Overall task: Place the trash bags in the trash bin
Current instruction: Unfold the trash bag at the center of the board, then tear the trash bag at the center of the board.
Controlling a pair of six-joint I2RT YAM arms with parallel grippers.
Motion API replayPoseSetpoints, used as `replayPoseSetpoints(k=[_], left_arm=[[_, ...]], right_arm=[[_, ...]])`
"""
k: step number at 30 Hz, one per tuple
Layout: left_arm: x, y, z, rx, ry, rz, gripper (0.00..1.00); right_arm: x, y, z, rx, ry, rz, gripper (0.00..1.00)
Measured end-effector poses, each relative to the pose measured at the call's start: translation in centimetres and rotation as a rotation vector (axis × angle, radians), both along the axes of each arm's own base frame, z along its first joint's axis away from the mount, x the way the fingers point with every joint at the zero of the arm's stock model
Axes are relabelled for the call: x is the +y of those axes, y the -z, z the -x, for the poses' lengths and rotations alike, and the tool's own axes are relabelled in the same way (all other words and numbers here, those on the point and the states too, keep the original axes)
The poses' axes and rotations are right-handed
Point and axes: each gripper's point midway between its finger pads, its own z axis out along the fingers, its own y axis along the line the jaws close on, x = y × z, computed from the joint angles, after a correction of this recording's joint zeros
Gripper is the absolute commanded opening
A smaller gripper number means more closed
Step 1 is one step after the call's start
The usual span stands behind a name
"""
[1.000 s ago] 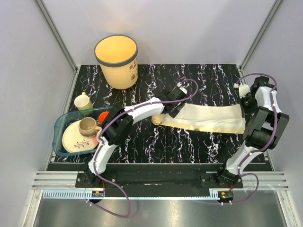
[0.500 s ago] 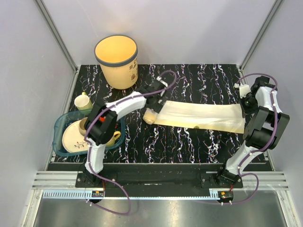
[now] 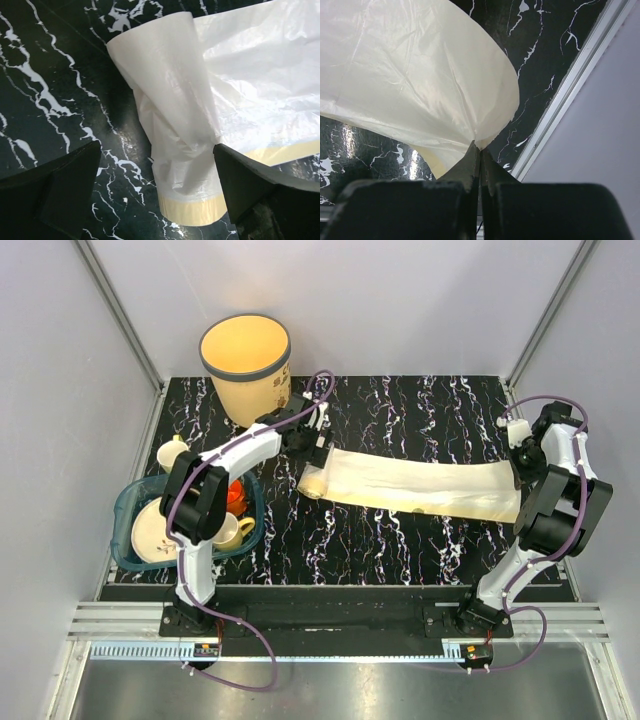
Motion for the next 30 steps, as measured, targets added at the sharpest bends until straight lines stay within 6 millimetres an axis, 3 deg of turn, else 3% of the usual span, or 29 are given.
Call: replayPoseSetpoints(k=[2, 3, 5, 6, 10, 14, 17, 21, 26, 30], left_arm=[[-0.5, -0.1, 0.2, 0.005, 0.018, 0.028, 0.98], [-0.5, -0.3, 0.5, 0.011, 0.025, 0.042, 0.98], [-0.7, -0.8, 1.1, 0.022, 0.042, 0.074, 0.99], [-0.8, -1.3, 1.2, 0.02, 0.05, 0.09, 0.99], [-1.8, -3.5, 1.1, -0.015, 0.066, 0.146, 0.99], [-3.3, -4.7, 0.7, -0.039, 0.067, 0.148, 0.99], [-4.6, -4.9, -0.2, -0.052, 0.061, 0.143, 0.95], [-5.5, -2.8, -0.9, -0.016, 0.049, 0.125, 0.88], [-4.6, 0.4, -0.3, 0.066, 0.028, 0.082, 0.83], [-4.0, 0.8, -0.5, 0.078, 0.015, 0.07, 0.9]], right_arm=[[-0.1, 0.0, 0.0, 0.001, -0.003, 0.003, 0.13], [-0.1, 0.0, 0.0, 0.001, -0.006, 0.004, 0.35], [0.0, 0.0, 0.0, 0.002, -0.008, 0.001, 0.55], [0.1, 0.0, 0.1, 0.003, -0.011, -0.005, 0.72], [1.1, -1.1, 0.0, -0.001, -0.016, -0.056, 0.78], [3.0, -3.1, -1.7, -0.059, -0.055, -0.098, 0.85], [7.2, -3.8, -3.1, -0.086, -0.15, -0.13, 1.0], [16.1, -4.6, -5.4, -0.138, -0.336, -0.221, 1.0], [25.8, -5.0, -7.5, -0.22, -0.513, -0.328, 1.0], [30.2, -4.1, -9.8, -0.265, -0.558, -0.42, 1.0]])
